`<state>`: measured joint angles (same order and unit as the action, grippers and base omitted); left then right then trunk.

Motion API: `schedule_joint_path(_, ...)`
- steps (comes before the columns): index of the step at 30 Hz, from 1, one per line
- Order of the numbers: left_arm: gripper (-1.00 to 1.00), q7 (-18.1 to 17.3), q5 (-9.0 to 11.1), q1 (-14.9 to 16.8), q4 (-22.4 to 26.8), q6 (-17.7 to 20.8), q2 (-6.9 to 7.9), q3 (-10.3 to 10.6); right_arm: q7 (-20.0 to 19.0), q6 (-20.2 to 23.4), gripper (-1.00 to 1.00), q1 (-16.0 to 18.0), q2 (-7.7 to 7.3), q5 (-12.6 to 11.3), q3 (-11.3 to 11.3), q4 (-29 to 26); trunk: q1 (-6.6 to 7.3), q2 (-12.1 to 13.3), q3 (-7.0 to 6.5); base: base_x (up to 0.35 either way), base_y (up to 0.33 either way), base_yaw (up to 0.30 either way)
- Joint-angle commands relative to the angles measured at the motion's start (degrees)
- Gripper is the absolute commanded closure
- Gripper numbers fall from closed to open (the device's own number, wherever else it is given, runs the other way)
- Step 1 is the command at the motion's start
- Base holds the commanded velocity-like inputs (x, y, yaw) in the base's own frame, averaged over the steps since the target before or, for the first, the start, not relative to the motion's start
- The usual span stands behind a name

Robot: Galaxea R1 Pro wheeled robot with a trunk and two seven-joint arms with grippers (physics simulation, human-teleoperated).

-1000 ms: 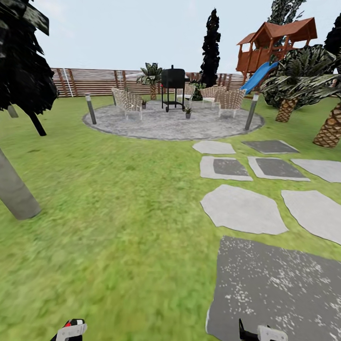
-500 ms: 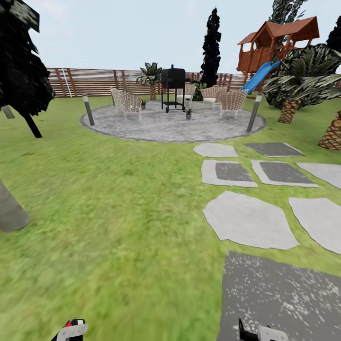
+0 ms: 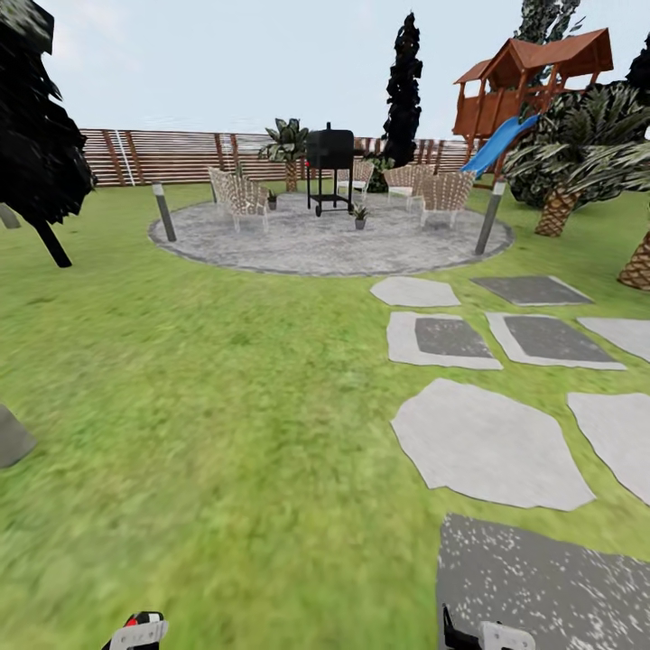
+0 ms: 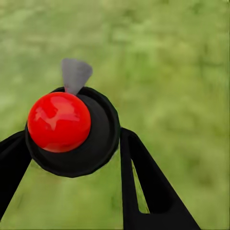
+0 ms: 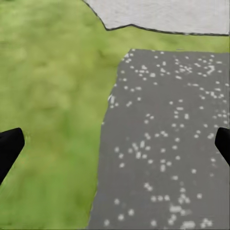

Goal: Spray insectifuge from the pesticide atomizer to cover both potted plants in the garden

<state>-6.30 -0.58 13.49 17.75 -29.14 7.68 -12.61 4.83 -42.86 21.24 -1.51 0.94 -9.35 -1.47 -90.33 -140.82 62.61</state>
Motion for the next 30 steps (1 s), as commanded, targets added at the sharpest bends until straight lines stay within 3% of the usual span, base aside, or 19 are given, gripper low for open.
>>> schedule_joint_path(1,1.0,-0.55,-0.04,0.04,-0.07,-0.13,-0.03,-0.48,0.17,-0.17,-1.0,0.03,0.14,0.07,-0.15,0.03,-0.02,-0.02,0.05,0.339,0.0,0.0)
schedule_joint_path(7,1.0,-0.56,-0.03,0.04,-0.16,-0.13,-0.03,-0.54,0.04,-0.2,-1.0,0.03,0.65,-0.05,-0.11,-0.18,-0.02,-0.02,0.05,0.339,0.0,0.0)
schedule_joint_path(30,1.0,-0.47,-0.03,0.04,-0.17,-0.13,-0.02,-0.66,0.2,-0.26,-1.0,0.03,-0.01,-0.03,-0.14,-0.09,-0.02,-0.02,0.05,0.34,0.0,0.0)
